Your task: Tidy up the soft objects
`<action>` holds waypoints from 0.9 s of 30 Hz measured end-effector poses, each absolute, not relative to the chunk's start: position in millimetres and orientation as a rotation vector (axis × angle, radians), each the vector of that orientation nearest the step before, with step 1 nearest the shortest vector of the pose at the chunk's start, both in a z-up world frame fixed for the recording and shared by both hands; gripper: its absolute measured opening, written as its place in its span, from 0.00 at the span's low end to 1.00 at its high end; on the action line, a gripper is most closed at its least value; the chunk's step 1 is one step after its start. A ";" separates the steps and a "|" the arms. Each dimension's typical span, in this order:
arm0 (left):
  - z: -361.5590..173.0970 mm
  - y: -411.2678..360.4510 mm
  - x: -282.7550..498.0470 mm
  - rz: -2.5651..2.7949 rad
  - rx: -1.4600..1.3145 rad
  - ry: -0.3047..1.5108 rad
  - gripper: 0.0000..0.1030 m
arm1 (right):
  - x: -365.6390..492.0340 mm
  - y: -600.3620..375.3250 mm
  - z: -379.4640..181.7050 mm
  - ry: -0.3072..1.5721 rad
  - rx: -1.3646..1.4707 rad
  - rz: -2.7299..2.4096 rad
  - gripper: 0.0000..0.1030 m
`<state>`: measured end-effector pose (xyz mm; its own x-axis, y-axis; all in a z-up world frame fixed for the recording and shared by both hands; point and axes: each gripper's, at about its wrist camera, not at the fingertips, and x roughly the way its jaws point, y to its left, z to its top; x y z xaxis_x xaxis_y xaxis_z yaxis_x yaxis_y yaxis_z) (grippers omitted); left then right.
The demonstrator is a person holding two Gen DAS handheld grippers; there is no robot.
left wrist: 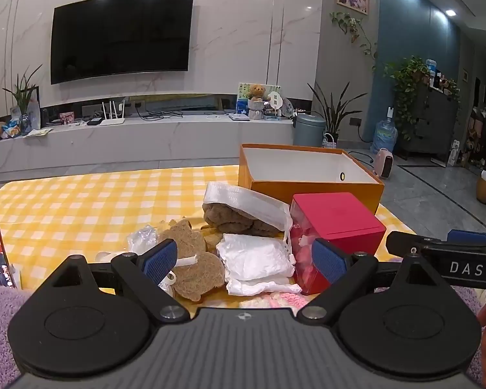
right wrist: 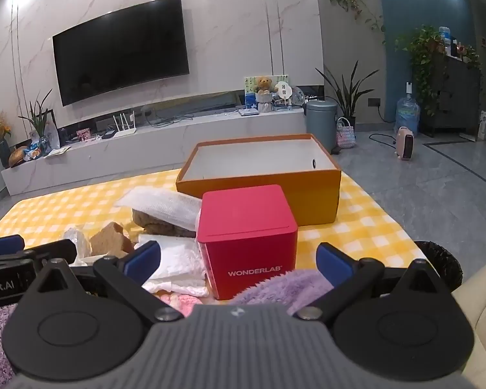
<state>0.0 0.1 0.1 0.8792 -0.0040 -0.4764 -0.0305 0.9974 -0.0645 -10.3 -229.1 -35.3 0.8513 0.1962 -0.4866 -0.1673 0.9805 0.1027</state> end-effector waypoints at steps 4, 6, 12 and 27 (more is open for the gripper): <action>0.1 0.1 0.2 0.016 -0.069 0.498 1.00 | -9.7 -228.5 -35.0 0.509 0.056 0.187 0.97; 0.2 0.3 0.0 0.016 -0.070 0.494 1.00 | -9.5 -227.9 -35.0 0.504 0.057 0.186 0.97; -0.1 0.1 0.2 0.018 -0.070 0.495 1.00 | -11.7 -225.4 -39.4 0.516 0.054 0.199 0.97; 0.9 2.6 3.6 0.017 -0.070 0.499 1.00 | -8.7 -224.3 -37.3 0.520 0.047 0.206 0.97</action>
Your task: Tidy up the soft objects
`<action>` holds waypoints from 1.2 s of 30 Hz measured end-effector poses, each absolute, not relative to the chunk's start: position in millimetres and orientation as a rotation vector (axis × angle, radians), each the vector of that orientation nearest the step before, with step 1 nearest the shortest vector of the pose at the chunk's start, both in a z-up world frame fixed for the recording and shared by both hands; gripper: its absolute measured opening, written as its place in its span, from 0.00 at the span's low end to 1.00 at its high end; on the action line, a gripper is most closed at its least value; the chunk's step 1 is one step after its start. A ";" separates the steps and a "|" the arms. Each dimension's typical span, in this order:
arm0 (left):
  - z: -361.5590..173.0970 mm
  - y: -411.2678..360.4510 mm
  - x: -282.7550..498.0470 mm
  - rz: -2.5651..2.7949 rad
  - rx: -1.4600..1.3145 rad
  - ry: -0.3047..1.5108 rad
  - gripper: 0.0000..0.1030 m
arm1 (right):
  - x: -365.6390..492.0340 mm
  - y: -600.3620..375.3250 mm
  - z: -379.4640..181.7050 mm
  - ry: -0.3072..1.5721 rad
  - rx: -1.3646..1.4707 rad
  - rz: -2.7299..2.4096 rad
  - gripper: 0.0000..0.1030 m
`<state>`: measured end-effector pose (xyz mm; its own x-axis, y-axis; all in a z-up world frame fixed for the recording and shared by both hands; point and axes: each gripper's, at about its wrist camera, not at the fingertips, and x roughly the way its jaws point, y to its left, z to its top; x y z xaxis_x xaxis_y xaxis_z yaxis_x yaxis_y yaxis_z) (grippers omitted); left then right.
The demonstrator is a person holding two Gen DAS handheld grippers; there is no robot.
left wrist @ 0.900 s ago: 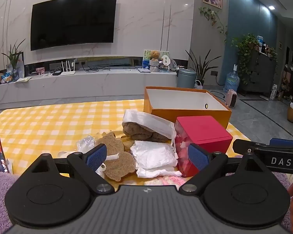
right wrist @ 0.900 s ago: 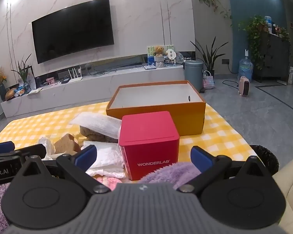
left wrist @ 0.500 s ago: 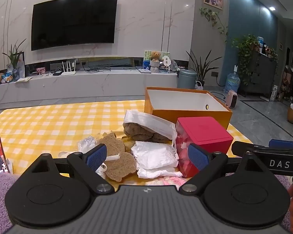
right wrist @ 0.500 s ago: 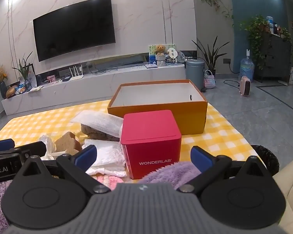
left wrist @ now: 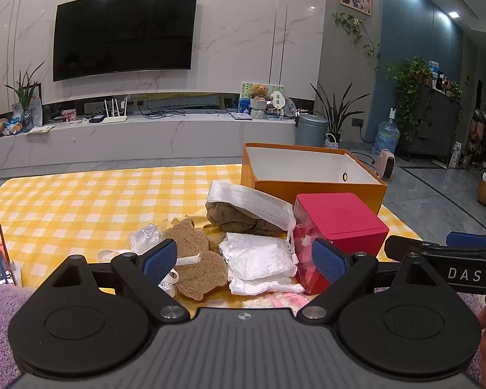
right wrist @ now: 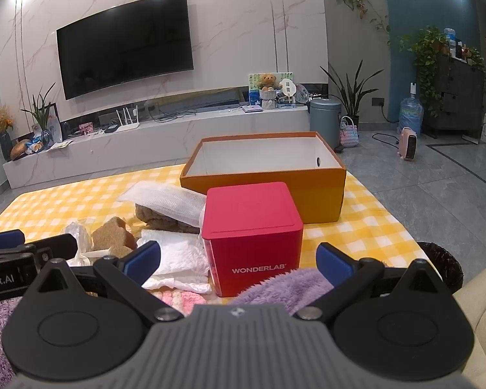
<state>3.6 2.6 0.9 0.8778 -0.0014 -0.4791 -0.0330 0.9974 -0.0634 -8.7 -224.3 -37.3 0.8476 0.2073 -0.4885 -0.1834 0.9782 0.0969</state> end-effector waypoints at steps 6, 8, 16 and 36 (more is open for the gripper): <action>0.8 2.8 3.5 0.016 -0.073 0.500 1.00 | -8.2 -224.0 -37.3 0.521 0.046 0.206 0.97; 0.6 2.8 3.3 0.015 -0.073 0.499 1.00 | -8.3 -224.1 -37.2 0.521 0.046 0.206 0.97; 0.6 3.0 3.4 0.017 -0.074 0.499 1.00 | -8.6 -224.3 -37.0 0.523 0.045 0.207 0.97; -0.8 0.4 -0.1 0.016 -0.076 0.498 1.00 | -8.0 -223.1 -38.5 0.531 0.043 0.207 0.97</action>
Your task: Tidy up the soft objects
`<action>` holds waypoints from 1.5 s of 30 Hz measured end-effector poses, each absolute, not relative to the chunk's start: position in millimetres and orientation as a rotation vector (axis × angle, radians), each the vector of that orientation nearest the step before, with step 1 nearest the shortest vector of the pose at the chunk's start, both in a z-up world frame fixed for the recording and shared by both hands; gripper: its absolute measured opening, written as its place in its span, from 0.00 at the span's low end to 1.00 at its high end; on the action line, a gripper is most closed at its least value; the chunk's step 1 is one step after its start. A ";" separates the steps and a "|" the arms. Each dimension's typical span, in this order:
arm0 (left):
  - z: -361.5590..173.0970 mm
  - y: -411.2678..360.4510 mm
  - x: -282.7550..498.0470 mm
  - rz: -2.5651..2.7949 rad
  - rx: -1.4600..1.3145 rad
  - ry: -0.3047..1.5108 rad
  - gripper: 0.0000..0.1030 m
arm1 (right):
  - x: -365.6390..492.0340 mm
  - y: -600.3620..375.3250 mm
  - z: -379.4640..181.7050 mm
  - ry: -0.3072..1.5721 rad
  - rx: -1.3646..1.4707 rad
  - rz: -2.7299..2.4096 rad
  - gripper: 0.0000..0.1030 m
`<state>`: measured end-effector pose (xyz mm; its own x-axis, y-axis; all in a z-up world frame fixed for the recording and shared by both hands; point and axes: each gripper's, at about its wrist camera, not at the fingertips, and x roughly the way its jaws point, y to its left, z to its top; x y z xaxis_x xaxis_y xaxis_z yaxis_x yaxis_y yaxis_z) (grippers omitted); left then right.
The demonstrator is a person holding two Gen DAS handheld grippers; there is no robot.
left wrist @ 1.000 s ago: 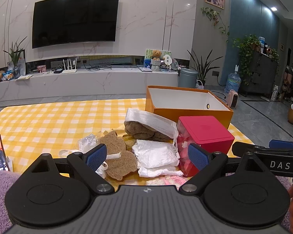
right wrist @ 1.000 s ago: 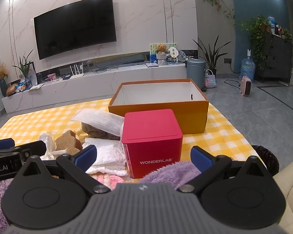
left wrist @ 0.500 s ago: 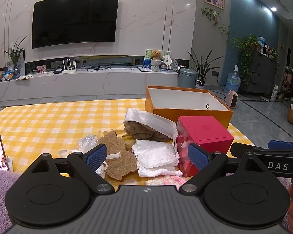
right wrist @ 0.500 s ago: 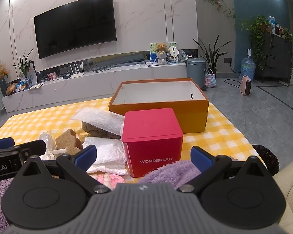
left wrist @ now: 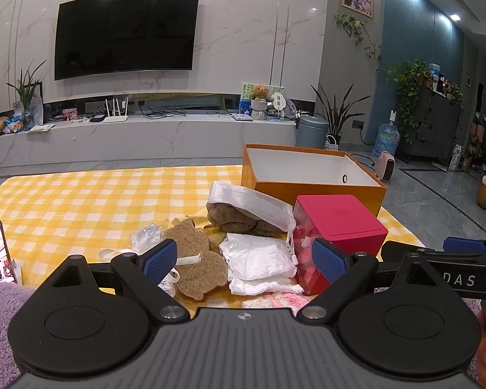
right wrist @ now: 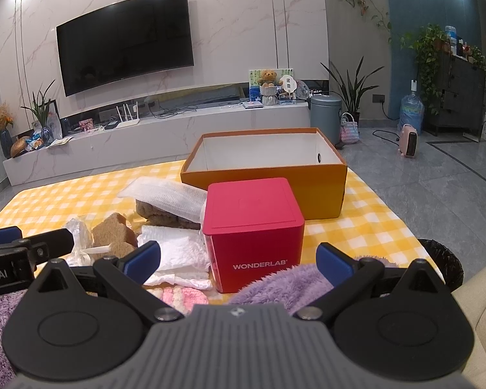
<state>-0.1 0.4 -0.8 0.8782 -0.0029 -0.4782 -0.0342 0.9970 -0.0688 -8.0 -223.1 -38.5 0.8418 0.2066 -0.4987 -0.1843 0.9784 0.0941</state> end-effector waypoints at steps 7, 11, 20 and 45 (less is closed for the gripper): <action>-0.9 0.7 0.0 0.015 -0.077 0.498 1.00 | -8.2 -222.9 -38.8 0.532 0.043 0.206 0.97; -1.1 0.6 -0.1 0.016 -0.077 0.498 1.00 | -8.0 -222.9 -38.6 0.532 0.042 0.206 0.97; -1.3 0.5 -0.3 0.017 -0.080 0.497 1.00 | -6.8 -222.9 -40.0 0.543 0.044 0.203 0.97; -17.1 11.3 -3.2 -0.084 -0.062 0.588 0.79 | 3.2 -217.8 -48.9 0.614 0.021 0.221 0.97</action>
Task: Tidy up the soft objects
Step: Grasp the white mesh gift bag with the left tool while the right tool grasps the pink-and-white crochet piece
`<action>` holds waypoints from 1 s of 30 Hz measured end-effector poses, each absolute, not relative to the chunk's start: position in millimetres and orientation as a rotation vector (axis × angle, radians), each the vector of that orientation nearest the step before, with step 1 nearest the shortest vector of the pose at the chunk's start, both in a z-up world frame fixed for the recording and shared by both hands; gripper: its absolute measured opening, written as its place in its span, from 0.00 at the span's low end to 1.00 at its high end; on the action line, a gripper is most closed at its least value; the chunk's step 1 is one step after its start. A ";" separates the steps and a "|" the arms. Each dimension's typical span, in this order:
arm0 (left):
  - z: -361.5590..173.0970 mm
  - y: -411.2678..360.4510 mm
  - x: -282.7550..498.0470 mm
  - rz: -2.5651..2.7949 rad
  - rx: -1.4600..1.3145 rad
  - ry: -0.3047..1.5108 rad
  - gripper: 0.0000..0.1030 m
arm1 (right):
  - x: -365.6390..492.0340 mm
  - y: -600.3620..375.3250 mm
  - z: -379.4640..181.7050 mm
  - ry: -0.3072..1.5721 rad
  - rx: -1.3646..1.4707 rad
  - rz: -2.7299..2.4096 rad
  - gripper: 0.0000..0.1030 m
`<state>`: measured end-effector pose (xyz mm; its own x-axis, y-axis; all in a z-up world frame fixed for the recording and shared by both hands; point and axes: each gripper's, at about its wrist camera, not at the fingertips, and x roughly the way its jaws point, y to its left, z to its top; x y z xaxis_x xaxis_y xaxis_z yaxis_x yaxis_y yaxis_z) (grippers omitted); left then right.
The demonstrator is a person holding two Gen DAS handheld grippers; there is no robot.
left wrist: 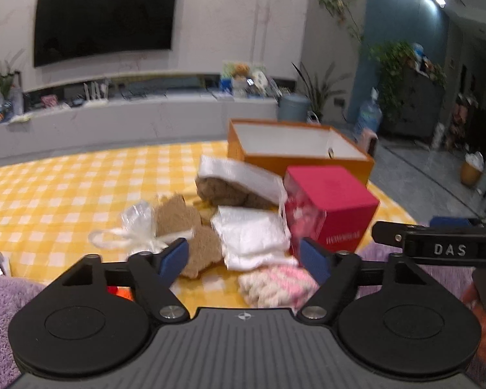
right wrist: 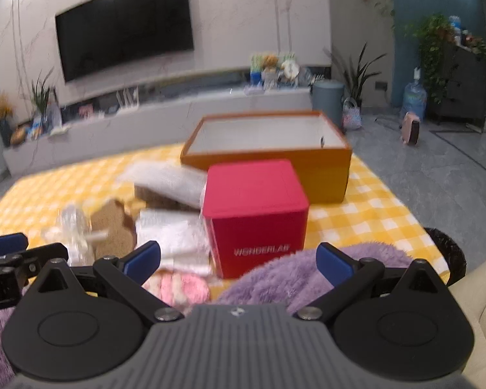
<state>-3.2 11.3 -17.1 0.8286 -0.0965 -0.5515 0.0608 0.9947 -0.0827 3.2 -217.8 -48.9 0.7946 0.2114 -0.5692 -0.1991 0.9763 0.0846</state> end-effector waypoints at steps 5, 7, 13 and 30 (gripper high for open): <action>-31.4 27.3 1.7 -0.114 -0.068 0.662 0.72 | 12.6 -202.8 -63.4 0.700 -0.004 0.297 0.97; -36.9 34.6 4.8 -0.097 -0.065 0.698 0.72 | 16.6 -193.9 -68.2 0.725 -0.030 0.317 0.97; -46.8 62.0 15.2 0.005 -0.071 0.777 0.79 | 32.4 -170.4 -85.8 0.809 -0.092 0.384 0.97; -85.3 102.7 90.1 0.096 -0.117 0.886 0.85 | 88.3 -120.1 -137.9 1.000 -0.159 0.430 0.97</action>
<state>90.1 102.7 -85.3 0.6288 0.0353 -0.7768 -0.1324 0.9892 -0.0622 88.3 -120.1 -137.9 0.4648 0.2768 -0.8410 -0.4206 0.9049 0.0654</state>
